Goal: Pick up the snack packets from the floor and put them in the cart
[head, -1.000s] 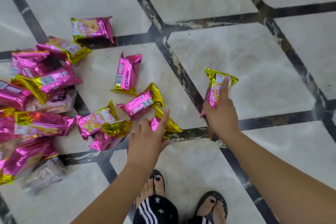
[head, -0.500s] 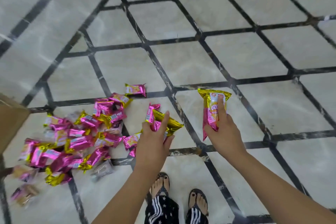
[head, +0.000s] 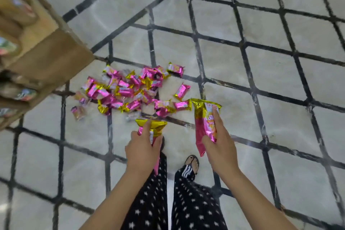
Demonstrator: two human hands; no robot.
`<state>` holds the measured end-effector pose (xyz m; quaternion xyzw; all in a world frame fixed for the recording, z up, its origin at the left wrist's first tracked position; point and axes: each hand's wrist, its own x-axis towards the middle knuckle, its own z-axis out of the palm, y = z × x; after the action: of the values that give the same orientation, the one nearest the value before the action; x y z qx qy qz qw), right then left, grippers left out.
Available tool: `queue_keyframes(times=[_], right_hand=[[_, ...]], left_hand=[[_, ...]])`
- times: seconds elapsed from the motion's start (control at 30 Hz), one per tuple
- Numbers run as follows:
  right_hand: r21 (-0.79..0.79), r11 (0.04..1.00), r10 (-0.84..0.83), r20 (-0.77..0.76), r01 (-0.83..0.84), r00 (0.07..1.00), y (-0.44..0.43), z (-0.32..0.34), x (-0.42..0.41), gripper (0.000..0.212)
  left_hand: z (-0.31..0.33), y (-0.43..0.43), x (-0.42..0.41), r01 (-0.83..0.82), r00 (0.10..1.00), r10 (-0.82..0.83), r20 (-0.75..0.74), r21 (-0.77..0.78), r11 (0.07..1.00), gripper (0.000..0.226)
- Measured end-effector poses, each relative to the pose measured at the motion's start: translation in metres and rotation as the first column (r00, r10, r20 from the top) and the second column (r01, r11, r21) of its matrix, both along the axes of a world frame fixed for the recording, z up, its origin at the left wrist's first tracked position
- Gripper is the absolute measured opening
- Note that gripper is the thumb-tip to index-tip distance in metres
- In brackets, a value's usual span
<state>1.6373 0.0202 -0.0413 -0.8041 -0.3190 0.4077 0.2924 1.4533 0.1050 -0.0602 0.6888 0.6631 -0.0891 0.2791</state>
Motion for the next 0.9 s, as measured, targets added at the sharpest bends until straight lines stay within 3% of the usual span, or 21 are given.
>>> queue_keyframes(times=[0.2,0.47,0.77,0.9], right_hand=[[-0.076,0.983,0.162,-0.086,-0.168,0.983,-0.008,0.019,-0.085,0.075],[-0.155,0.904,0.403,0.005,-0.398,0.915,0.044,0.029,-0.227,0.073],[-0.080,0.793,0.607,0.015,-0.604,0.795,0.110,0.041,-0.441,0.075],[-0.055,0.690,0.724,0.054,-0.722,0.688,0.128,0.047,-0.510,0.070]], left_hand=[[0.026,-0.035,-0.090,-0.153,0.988,0.153,0.025,0.006,0.988,0.062],[0.041,-0.027,-0.227,-0.299,0.954,0.294,0.059,0.115,0.947,0.066],[0.059,-0.039,-0.427,-0.483,0.871,0.459,0.177,0.135,0.865,0.101],[0.066,-0.051,-0.488,-0.624,0.779,0.587,0.221,0.181,0.760,0.101]])
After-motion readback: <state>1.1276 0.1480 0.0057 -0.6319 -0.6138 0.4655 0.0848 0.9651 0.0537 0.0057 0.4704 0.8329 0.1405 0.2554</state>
